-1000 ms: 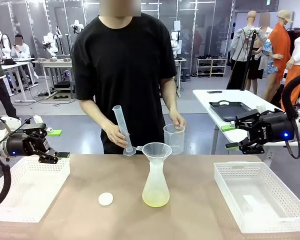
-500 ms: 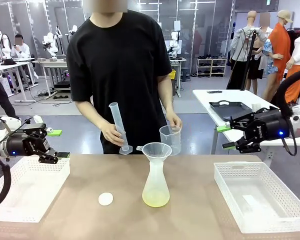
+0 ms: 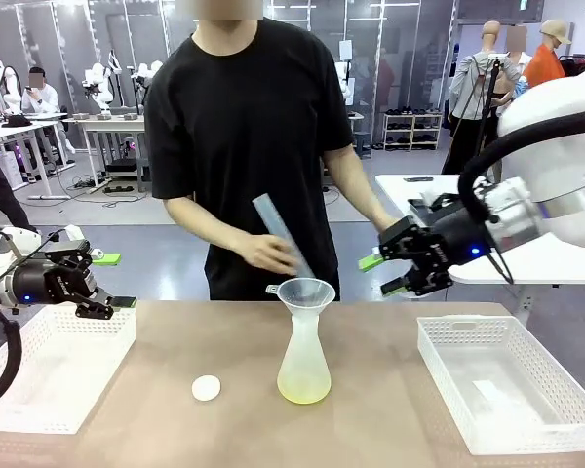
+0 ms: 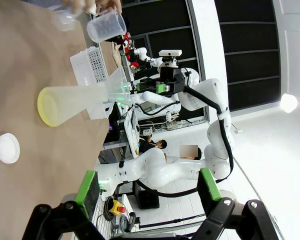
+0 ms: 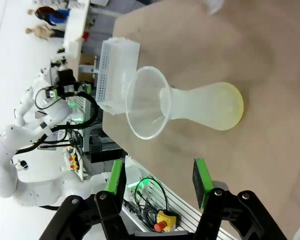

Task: Prepare the solutions needed for the experiment.
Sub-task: Once the solution is in the Big flask , pick up the Plastic Funnel and place it back into the right Organizing basket.

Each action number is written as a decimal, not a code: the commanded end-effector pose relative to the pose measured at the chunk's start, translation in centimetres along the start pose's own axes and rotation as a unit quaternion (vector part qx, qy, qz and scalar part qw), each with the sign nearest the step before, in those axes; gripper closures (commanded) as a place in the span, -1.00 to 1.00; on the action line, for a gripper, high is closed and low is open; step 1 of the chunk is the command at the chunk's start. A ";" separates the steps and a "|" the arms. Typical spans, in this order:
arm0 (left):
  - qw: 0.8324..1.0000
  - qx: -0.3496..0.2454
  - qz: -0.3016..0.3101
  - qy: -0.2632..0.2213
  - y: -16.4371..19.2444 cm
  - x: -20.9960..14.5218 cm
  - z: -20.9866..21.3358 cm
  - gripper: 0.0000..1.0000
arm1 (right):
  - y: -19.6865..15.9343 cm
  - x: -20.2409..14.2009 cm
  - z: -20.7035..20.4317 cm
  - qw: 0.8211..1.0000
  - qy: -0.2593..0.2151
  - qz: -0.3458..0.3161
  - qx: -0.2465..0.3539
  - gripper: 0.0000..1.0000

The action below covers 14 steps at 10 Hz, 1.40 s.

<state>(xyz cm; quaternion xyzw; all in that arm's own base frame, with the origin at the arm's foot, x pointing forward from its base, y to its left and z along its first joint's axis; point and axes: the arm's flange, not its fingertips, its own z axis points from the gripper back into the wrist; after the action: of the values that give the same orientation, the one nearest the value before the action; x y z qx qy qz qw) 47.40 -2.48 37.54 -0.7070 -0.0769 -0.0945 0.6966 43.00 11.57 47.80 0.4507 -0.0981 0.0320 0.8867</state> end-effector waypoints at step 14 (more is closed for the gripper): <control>1.000 -0.004 -0.002 -0.008 -0.1 0.3 -0.2 -1.00 | 3.7 4.1 -8.9 0.985 0.016 -0.061 -0.160 -0.37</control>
<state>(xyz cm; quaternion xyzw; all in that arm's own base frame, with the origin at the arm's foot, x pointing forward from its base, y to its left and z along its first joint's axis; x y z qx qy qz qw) 47.40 -2.49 37.55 -0.7070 -0.0769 -0.0945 0.6966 46.95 20.20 46.03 0.3172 -0.0646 -0.0187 0.9460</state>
